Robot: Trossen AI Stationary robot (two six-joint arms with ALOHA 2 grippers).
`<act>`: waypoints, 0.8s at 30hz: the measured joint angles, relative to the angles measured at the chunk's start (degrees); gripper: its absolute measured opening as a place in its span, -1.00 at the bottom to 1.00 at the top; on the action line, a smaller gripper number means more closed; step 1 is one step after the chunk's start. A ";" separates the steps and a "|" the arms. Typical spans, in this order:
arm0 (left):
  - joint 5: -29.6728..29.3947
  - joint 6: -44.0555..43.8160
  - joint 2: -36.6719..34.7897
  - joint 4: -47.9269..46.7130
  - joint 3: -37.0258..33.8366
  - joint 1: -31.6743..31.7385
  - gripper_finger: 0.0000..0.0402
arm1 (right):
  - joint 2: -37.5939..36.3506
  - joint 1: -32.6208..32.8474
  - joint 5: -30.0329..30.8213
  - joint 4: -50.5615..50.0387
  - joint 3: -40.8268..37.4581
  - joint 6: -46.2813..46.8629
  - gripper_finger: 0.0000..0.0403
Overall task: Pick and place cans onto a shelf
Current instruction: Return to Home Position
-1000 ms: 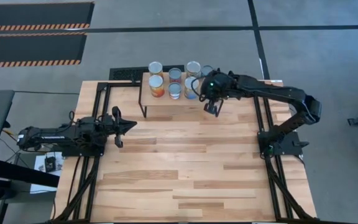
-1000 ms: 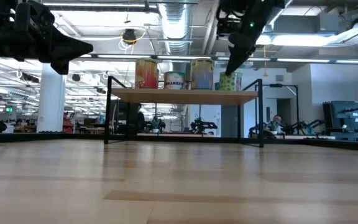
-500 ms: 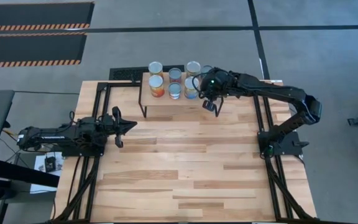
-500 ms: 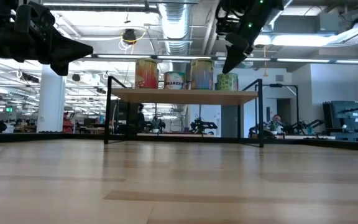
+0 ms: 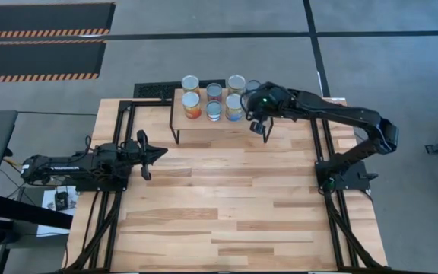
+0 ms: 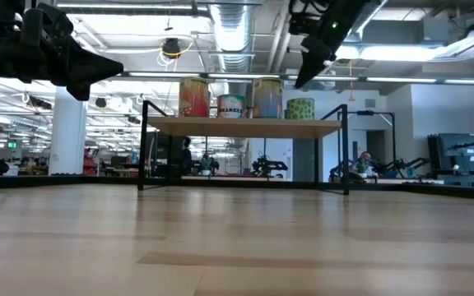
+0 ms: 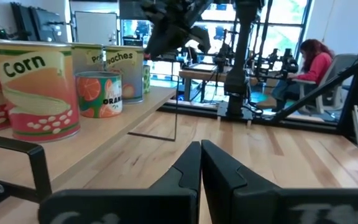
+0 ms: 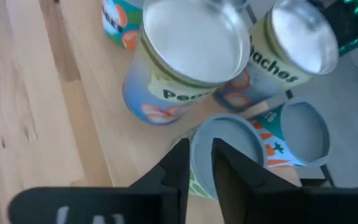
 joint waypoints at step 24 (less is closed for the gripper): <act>-1.00 3.23 -2.28 -1.08 -0.82 0.00 -1.00 | -28.50 26.09 5.74 62.39 -54.18 5.47 -0.98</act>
